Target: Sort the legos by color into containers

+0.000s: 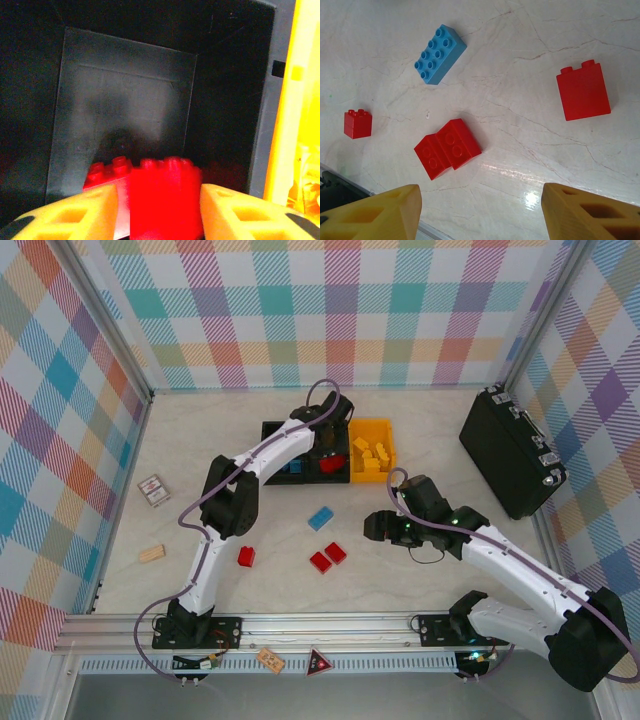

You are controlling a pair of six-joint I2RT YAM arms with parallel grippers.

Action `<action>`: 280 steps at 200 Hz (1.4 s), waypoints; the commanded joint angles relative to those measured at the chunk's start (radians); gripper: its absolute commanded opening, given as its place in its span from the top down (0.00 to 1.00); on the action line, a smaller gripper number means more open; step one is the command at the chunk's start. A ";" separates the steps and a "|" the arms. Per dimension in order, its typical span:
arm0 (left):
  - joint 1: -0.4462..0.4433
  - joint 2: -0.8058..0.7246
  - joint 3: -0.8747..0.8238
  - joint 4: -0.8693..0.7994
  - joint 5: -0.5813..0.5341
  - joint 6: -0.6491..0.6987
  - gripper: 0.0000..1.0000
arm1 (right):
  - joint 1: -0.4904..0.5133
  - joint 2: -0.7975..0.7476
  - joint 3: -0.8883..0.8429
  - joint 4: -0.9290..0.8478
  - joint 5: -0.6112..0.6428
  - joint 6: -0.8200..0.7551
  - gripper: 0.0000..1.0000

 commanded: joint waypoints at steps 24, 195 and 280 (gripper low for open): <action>-0.016 -0.061 0.006 -0.002 0.021 0.008 0.52 | -0.005 -0.005 -0.001 0.000 -0.016 -0.014 0.36; -0.092 -0.774 -0.854 0.236 0.275 0.111 0.48 | -0.006 0.260 0.168 -0.158 0.204 -0.172 0.33; -0.165 -1.093 -1.219 0.272 0.238 0.021 0.44 | -0.011 0.516 0.266 -0.167 0.258 -0.271 0.28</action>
